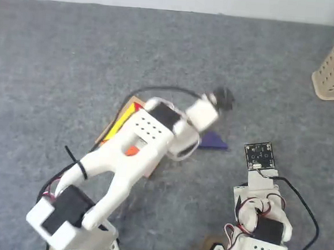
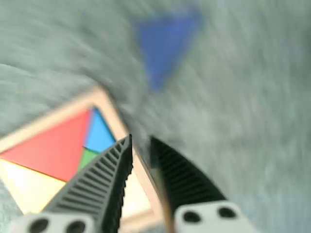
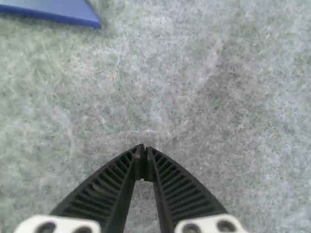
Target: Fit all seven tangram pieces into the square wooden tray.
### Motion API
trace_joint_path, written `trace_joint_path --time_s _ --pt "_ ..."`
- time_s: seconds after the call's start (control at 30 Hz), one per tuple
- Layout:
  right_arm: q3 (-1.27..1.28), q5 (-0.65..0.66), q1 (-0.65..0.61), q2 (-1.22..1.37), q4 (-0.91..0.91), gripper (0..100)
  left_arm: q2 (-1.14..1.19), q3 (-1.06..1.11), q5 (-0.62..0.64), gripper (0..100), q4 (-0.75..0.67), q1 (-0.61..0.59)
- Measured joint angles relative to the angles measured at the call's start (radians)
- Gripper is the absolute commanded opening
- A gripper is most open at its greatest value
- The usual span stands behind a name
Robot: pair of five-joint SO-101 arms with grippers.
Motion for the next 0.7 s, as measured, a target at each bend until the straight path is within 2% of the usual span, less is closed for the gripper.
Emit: trace_joint_path --time_s 0.07,0.27,0.37,0.57,0.7 --pt "0.000 0.000 0.000 0.000 0.000 0.6 0.021 -0.041 0.072 25 -0.055 -0.015" --pt "0.000 0.000 0.000 0.000 0.000 0.6 0.261 -0.170 0.121 25 -0.155 -0.015" --pt "0.000 0.000 0.000 0.000 0.000 0.6 0.396 -0.265 0.201 25 -0.183 -0.015" --pt "0.000 0.000 0.000 0.000 0.000 0.6 0.595 -0.462 0.399 25 -0.189 -0.008" --pt "0.000 0.000 0.000 0.000 0.000 0.6 0.675 -0.505 0.417 24 -0.152 0.015"
